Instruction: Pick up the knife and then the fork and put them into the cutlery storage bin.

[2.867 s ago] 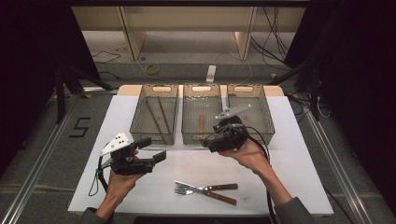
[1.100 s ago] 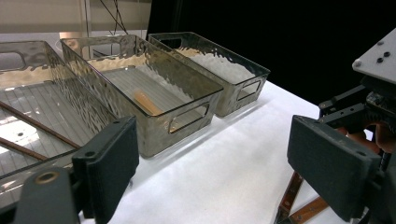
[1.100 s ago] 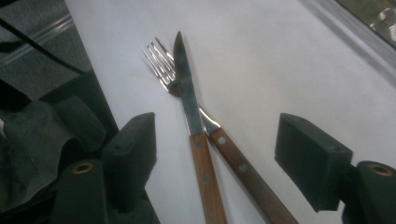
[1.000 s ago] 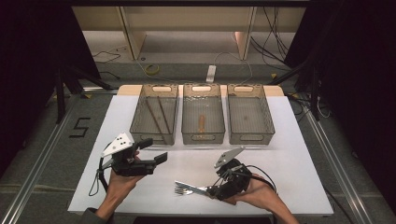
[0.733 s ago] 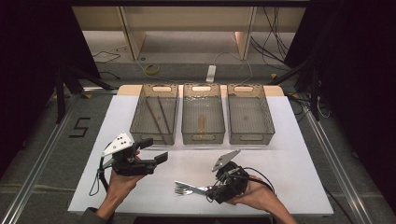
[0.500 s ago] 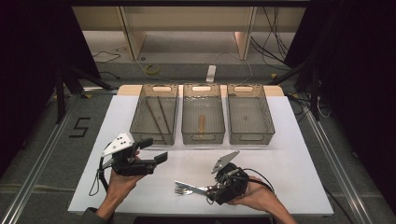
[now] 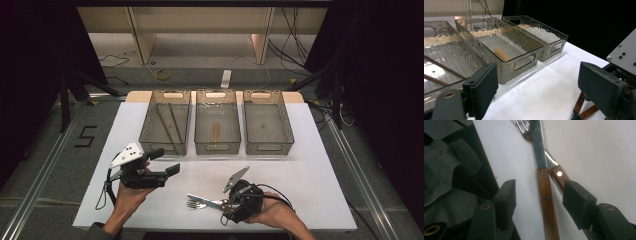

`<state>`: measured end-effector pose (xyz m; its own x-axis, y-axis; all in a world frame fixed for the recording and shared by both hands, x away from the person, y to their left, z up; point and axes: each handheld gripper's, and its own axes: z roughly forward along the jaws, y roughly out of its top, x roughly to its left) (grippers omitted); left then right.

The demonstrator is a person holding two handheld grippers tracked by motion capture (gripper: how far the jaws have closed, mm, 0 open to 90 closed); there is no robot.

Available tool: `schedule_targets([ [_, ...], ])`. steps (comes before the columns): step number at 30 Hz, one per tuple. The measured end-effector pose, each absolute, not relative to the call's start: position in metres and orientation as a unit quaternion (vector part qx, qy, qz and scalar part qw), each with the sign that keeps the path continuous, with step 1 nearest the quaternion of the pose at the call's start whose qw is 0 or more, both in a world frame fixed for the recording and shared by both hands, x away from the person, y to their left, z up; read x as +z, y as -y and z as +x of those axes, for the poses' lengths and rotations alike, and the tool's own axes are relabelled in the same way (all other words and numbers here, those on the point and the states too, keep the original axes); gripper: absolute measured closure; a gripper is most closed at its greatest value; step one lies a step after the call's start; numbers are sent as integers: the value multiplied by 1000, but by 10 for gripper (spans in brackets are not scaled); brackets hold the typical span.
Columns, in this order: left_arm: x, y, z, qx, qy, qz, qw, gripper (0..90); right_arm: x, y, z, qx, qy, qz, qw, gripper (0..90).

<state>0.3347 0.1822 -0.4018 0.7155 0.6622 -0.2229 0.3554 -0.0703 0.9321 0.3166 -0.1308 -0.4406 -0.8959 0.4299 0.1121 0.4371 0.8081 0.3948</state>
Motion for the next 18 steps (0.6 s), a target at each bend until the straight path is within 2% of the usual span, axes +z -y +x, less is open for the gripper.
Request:
schedule_targets([
  [18, -402, -182, 332, 136, -347, 724, 580, 163, -448, 124, 313, -174, 960, -220, 2, 559],
])
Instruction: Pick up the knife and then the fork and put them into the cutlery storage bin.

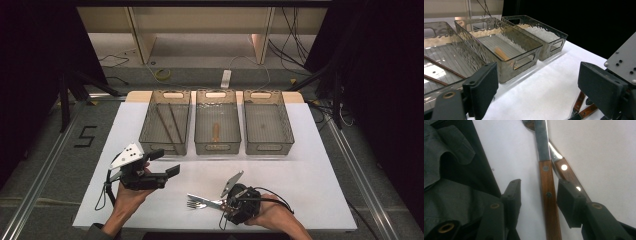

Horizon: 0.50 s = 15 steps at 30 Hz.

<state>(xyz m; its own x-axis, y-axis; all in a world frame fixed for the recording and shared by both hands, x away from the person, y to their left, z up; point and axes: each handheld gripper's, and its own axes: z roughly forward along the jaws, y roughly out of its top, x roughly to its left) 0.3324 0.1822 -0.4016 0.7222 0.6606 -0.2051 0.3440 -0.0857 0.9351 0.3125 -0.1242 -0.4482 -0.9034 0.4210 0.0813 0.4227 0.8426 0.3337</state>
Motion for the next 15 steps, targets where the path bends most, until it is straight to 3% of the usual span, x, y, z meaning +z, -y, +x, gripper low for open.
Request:
schedule_targets([
  [15, -402, -181, 332, 137, -348, 725, 579, 163, -458, 120, 316, -152, 965, -212, -21, 641],
])
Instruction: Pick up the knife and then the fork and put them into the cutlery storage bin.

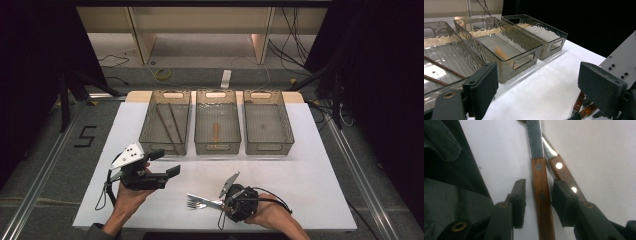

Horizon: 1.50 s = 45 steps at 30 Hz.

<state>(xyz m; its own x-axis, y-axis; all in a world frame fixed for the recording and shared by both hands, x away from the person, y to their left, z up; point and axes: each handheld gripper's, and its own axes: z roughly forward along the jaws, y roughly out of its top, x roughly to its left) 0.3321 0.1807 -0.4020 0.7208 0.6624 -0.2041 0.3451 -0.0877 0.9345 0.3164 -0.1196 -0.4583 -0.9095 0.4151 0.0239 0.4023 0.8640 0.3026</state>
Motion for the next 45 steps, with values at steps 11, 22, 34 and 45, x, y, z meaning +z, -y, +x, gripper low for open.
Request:
schedule_targets([
  [11, -403, -180, 333, 136, -347, 729, 574, 163, -460, 117, 318, 145, -968, 204, 29, 708],
  [22, -403, -180, 333, 136, -347, 729, 575, 164, -460, 111, 317, 132, -972, 194, 34, 761],
  [34, -402, -181, 332, 138, -344, 728, 577, 164, -459, 113, 317, 131, -972, 191, 33, 771],
  [45, -401, -182, 331, 139, -345, 724, 581, 164, -446, 123, 321, 173, -962, 211, 19, 771],
])
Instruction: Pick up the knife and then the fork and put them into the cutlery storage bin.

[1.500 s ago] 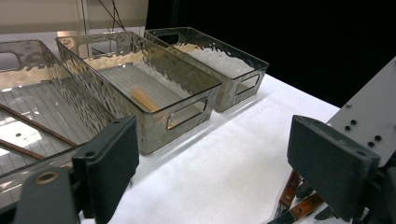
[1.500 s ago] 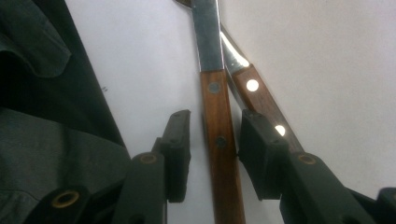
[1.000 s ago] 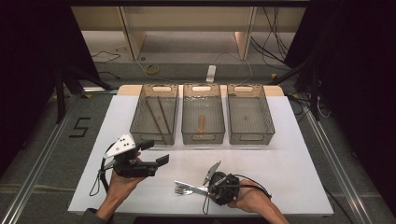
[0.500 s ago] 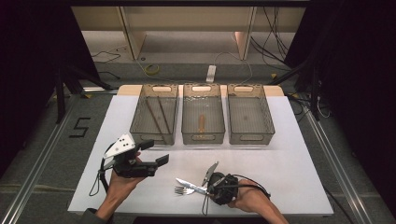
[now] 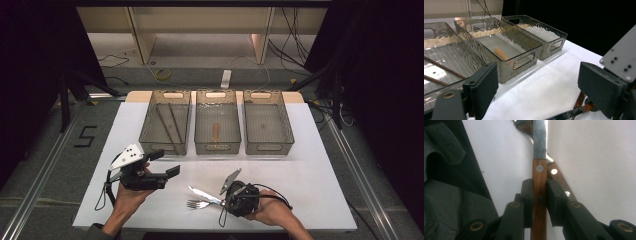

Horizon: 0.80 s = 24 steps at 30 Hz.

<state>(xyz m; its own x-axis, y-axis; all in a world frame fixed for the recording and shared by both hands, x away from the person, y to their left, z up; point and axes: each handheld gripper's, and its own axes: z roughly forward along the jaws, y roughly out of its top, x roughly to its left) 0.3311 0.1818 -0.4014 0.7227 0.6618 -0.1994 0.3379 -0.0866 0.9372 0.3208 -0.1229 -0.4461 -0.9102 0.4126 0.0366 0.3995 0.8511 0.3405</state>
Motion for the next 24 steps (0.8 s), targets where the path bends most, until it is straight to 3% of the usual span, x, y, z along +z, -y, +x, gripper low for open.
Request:
schedule_targets([
  [24, -403, -182, 331, 136, -347, 725, 580, 164, -399, 176, 356, 290, -910, 290, 62, 770],
])
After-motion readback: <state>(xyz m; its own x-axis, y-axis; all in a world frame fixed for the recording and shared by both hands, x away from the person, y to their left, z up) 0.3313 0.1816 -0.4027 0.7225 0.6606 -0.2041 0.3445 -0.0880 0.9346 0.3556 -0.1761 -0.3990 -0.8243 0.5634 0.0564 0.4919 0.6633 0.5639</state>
